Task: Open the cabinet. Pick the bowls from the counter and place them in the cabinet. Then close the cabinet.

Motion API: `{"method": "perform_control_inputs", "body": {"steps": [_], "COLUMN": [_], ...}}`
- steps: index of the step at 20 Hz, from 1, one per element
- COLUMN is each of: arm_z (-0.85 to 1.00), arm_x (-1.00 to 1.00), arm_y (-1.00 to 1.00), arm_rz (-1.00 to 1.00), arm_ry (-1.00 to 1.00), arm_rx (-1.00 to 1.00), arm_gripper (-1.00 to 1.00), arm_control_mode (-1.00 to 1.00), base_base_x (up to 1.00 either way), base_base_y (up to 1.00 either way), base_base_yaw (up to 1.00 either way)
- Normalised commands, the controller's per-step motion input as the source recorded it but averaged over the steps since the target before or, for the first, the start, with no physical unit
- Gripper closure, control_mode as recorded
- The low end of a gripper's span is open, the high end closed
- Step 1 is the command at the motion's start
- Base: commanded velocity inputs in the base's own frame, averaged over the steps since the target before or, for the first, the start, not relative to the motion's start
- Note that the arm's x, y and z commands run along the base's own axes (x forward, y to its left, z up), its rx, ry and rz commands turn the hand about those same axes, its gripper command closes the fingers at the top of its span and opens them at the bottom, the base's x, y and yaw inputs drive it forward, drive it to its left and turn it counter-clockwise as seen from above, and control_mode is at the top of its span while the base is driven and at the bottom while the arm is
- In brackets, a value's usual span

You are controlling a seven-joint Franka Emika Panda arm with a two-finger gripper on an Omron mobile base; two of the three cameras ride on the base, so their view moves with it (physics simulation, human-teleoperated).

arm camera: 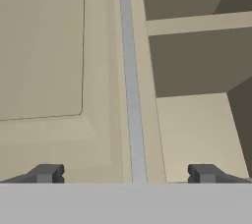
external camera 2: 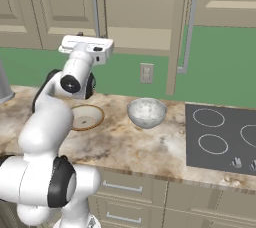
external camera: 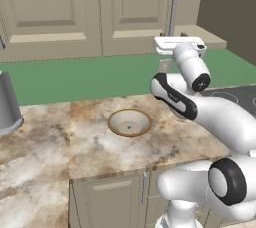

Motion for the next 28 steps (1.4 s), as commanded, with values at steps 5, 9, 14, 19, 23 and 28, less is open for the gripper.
{"method": "perform_control_inputs", "body": {"steps": [5, 9, 14, 19, 23, 28], "arm_z": [-0.01, 0.0, 0.0, 0.0, 0.0, 0.0], "arm_x": [0.45, 0.44, 0.48, 0.46, 0.46, 0.37], "arm_y": [0.0, -0.01, -0.04, -0.04, -0.01, 0.0], "arm_rz": [0.0, 0.0, 0.0, 0.0, 0.0, -0.03], "arm_ry": [0.0, 0.0, 0.0, 0.0, 0.0, -0.02], "arm_rx": [0.0, 0.0, 0.0, 0.0, 0.0, 0.0], "arm_gripper": [-1.0, -1.0, -1.0, -1.0, 1.0, 1.0], "arm_control_mode": [-1.0, -1.0, -1.0, -1.0, -1.0, -1.0], "base_base_x": [0.0, 0.0, 0.0, 0.0, 0.0, 0.0], "base_base_y": [0.0, 0.0, 0.0, 0.0, 0.0, 0.0], "base_base_yaw": [0.0, 0.0, 0.0, 0.0, 0.0, 0.0]}}
